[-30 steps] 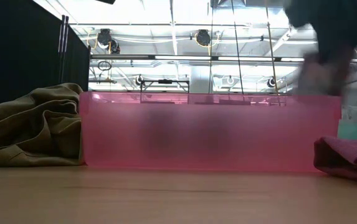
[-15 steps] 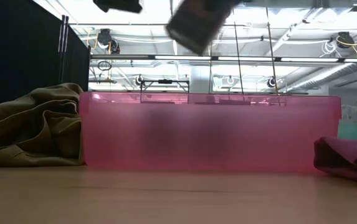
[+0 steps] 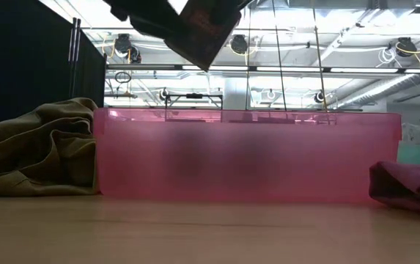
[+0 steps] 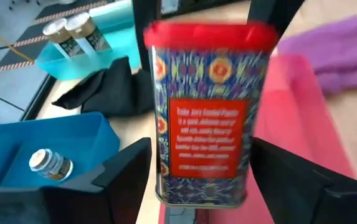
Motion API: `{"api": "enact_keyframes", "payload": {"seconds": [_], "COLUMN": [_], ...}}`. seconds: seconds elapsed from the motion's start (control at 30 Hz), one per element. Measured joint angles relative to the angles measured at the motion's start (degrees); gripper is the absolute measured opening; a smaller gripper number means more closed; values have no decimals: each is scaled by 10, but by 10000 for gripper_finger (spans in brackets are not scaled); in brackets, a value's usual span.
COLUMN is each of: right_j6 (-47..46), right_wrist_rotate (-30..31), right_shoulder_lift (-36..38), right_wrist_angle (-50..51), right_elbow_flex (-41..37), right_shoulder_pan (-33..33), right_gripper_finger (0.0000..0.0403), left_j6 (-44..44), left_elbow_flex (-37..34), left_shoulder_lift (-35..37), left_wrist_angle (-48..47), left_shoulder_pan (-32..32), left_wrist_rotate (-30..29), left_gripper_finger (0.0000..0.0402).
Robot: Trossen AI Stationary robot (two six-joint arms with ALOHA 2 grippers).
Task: Sort spices by type
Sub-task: Put the red seasoning can into the yellow bin
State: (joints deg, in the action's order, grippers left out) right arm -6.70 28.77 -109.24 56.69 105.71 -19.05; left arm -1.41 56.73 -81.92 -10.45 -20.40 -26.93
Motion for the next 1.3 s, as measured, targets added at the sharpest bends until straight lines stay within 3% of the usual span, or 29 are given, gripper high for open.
{"api": "enact_keyframes", "payload": {"seconds": [0.17,0.33,0.47,0.73,0.8,0.97,1.13,1.3], "right_j6": [5,5,6,-10,-11,2,-1,51], "right_wrist_rotate": [1,-1,-1,-2,-1,22,90,88], "right_shoulder_lift": [0,-1,-1,27,42,90,168,244], "right_wrist_angle": [-4,-5,-11,-17,-17,-25,-107,-369], "right_elbow_flex": [0,0,0,0,0,-13,-112,-295], "right_shoulder_pan": [0,-1,-2,-4,-9,-36,-75,-107], "right_gripper_finger": [190,190,196,376,390,375,372,371], "left_j6": [4,14,14,21,20,41,80,140], "left_elbow_flex": [0,0,0,0,0,0,-16,-91], "left_shoulder_lift": [-12,-12,-12,-12,-12,-12,4,53], "left_wrist_angle": [1,1,2,6,15,48,122,306], "left_shoulder_pan": [11,3,-2,-34,-48,-82,-108,-119], "left_wrist_rotate": [10,13,7,-80,-110,-139,-156,-94], "left_gripper_finger": [266,203,203,203,203,203,203,203]}}
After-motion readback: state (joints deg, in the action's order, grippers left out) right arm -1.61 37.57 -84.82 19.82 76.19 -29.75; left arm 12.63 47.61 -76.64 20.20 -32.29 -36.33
